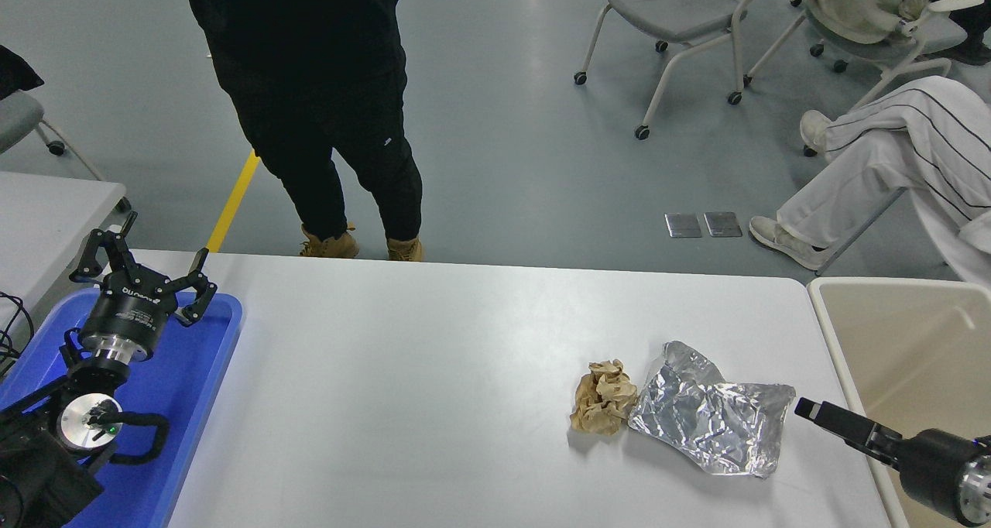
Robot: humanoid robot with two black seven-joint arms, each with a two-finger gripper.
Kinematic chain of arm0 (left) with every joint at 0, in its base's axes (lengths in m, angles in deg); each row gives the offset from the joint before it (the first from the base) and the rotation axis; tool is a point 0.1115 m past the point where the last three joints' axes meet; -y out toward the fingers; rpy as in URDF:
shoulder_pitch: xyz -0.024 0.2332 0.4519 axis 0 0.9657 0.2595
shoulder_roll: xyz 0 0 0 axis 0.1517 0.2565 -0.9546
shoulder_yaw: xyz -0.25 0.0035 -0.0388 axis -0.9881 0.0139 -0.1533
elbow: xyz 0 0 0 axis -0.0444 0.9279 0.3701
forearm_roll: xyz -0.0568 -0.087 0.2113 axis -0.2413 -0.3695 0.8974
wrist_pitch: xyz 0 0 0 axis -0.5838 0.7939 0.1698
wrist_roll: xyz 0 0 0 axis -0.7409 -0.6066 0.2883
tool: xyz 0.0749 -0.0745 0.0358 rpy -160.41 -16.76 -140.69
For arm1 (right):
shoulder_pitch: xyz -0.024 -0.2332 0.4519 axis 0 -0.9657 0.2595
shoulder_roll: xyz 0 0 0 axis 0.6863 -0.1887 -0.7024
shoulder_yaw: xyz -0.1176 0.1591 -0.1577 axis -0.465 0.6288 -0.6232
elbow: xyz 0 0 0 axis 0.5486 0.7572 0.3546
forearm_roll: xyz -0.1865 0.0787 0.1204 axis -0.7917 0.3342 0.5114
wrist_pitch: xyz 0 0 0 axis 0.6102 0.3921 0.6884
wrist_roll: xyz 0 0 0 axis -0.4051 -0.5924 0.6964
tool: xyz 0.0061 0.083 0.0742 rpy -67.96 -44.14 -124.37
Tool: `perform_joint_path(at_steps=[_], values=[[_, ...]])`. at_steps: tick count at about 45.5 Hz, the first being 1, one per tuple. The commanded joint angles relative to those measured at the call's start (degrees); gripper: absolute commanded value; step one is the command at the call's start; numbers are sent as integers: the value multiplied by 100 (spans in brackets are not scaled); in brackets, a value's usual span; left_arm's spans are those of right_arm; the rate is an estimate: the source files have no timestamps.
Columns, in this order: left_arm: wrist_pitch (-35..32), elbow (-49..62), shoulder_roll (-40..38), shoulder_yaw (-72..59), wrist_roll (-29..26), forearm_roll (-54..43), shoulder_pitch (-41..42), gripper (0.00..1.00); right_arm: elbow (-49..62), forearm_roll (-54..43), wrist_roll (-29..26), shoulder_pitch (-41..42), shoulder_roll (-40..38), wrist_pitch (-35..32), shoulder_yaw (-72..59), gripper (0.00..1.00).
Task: Clean the table surface
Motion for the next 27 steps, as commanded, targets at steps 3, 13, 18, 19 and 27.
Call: perform_joint_path(at_steps=[3,13,18,19,27], values=[[0,3,0,0,0,0,0,100,519,-141,-4,121,466,11,-143,100],[0,3,0,0,0,0,0,100,809,-589,-4,139,783,11,-152,100],[0,3,0,0,0,0,0,100,993,-660,-4,192,950,11,-283,100],[0,3,0,0,0,0,0,100,1029,-660,-4,235,976,2,-319,100],[0,3,0,0,0,0,0,100,1310,-660,-4,482,1205,2,-556,100]])
